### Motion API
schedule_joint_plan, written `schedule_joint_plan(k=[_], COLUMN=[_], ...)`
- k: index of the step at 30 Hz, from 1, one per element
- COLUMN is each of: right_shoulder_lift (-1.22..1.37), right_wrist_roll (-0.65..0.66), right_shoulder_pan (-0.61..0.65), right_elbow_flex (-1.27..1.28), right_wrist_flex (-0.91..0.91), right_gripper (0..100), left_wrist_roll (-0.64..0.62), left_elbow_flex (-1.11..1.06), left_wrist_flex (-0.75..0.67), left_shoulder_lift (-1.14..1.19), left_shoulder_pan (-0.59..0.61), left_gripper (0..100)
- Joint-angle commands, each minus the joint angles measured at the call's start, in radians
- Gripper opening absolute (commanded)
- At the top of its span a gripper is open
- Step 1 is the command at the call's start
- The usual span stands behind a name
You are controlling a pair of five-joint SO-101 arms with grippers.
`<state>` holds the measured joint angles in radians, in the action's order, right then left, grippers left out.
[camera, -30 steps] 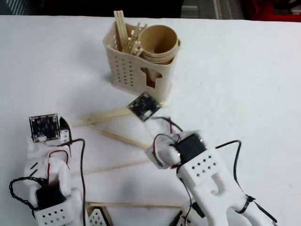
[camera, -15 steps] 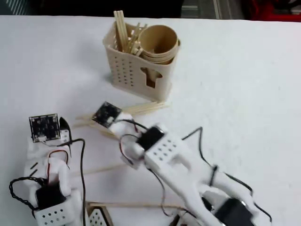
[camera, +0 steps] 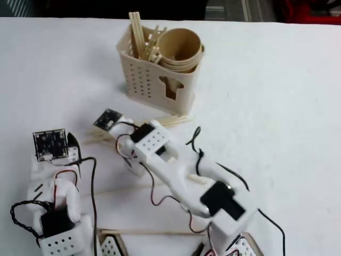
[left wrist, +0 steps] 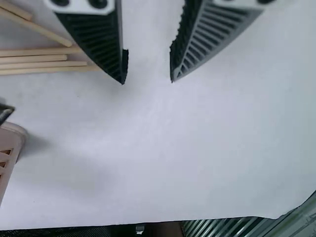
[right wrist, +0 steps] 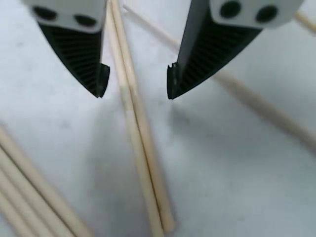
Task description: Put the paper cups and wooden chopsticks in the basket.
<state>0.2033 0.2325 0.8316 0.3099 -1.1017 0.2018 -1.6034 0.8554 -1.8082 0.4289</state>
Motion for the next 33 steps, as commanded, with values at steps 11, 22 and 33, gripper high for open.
schedule_joint_plan(k=[11, 22, 33], right_shoulder_lift=[0.200, 0.079, -0.239], right_wrist_roll=[0.028, 0.043, 0.043], right_shoulder_pan=[-0.028, -0.108, -0.107], right_elbow_flex=[-0.180, -0.157, -0.008], right_wrist_flex=[0.010, -0.065, -0.068], right_gripper=[1.5, 1.9, 1.9], left_wrist_roll=[-0.006, -0.006, -0.006], left_elbow_flex=[0.008, 0.008, 0.008], left_wrist_flex=[-0.021, -0.021, -0.021], left_shoulder_lift=[-0.015, -0.015, -0.015], left_shoulder_pan=[0.001, 0.001, 0.001], left_gripper=[15, 15, 15])
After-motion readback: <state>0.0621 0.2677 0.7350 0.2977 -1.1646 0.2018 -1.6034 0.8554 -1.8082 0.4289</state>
